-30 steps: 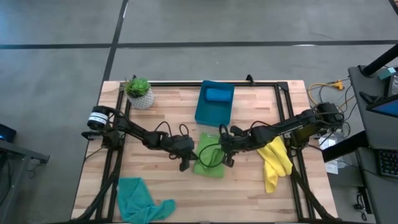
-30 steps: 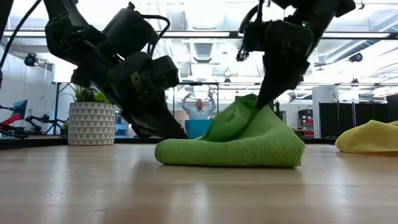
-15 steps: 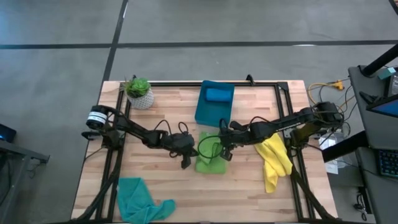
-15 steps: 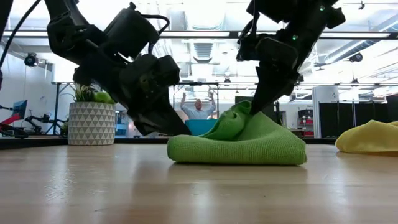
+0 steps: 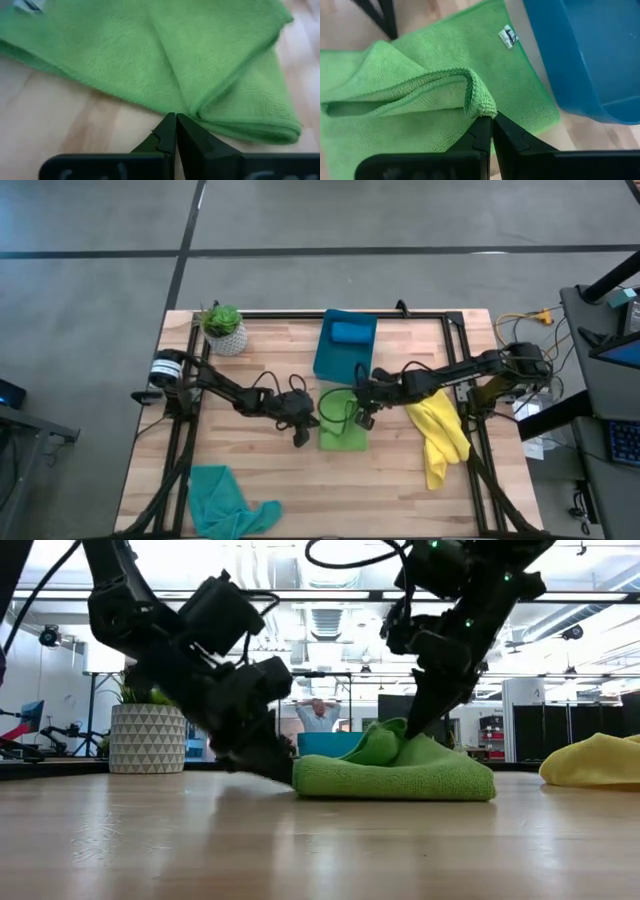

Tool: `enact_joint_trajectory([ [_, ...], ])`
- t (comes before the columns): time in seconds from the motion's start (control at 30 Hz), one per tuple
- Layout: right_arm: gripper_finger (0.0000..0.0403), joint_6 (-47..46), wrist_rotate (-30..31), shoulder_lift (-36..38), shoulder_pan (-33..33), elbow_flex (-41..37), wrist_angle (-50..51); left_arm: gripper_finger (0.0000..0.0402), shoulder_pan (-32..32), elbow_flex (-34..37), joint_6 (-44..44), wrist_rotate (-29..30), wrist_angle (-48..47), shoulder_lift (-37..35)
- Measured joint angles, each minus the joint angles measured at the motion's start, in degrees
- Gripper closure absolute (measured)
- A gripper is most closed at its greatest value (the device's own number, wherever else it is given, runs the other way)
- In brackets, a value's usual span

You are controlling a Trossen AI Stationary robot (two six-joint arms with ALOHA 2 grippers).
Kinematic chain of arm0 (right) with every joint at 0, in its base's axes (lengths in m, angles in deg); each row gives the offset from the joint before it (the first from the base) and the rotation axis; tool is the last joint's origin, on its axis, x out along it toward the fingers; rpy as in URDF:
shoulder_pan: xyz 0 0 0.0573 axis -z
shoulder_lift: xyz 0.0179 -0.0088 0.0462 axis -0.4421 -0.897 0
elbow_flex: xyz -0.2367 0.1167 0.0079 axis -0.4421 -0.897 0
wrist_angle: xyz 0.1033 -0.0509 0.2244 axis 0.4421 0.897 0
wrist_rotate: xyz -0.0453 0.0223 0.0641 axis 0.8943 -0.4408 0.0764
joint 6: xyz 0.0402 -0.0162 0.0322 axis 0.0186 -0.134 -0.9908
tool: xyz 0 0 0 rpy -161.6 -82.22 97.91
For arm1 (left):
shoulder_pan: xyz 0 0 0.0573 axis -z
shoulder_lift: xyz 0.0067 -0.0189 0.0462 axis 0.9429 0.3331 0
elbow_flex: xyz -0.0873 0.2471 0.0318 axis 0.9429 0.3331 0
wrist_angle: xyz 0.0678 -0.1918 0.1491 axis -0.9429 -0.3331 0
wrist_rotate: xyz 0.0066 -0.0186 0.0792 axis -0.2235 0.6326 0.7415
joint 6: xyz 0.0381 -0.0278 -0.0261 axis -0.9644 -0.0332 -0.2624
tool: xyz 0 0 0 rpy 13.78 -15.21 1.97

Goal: Fold microfiber towels
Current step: Fold the green microfiber cloth

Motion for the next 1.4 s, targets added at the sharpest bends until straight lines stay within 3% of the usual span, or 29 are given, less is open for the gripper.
enact_joint_trajectory([
  [0.1,0.0394,0.00,-0.19,-0.67,0.75,-0.28,-1.14,0.0402,-0.09,-0.23,0.81,-1.47,0.56,0.99],
  [0.23,0.0394,-0.55,-5.65,-1.65,0.87,-0.02,-3.59,0.0402,-0.09,0.30,1.94,-1.98,0.06,-0.10],
  [0.33,0.0394,-2.83,-9.93,-2.28,-1.00,0.46,-5.25,0.0402,0.10,0.91,2.00,-2.68,-1.13,-2.47],
  [0.47,0.0394,-4.28,-10.27,-2.39,-5.57,1.10,-5.76,0.0402,0.11,1.14,2.00,-2.25,-0.28,-5.86],
  [0.6,0.0394,-7.05,-10.05,-2.39,-9.84,1.44,-5.90,0.0402,0.11,0.68,1.66,-0.50,-0.79,-5.75],
  [0.93,0.0394,-9.67,-6.78,-1.69,-15.67,4.97,-5.89,0.0402,0.08,-2.22,4.38,-0.51,7.24,3.63],
  [1.17,0.0394,-7.29,-0.36,-1.51,-14.72,7.92,-5.25,0.0402,0.39,-4.35,7.46,-7.12,7.97,8.76],
  [1.4,0.0394,-5.90,0.28,-1.43,-10.70,7.47,-1.09,0.0402,2.64,-4.22,8.01,-9.81,7.05,8.70],
])
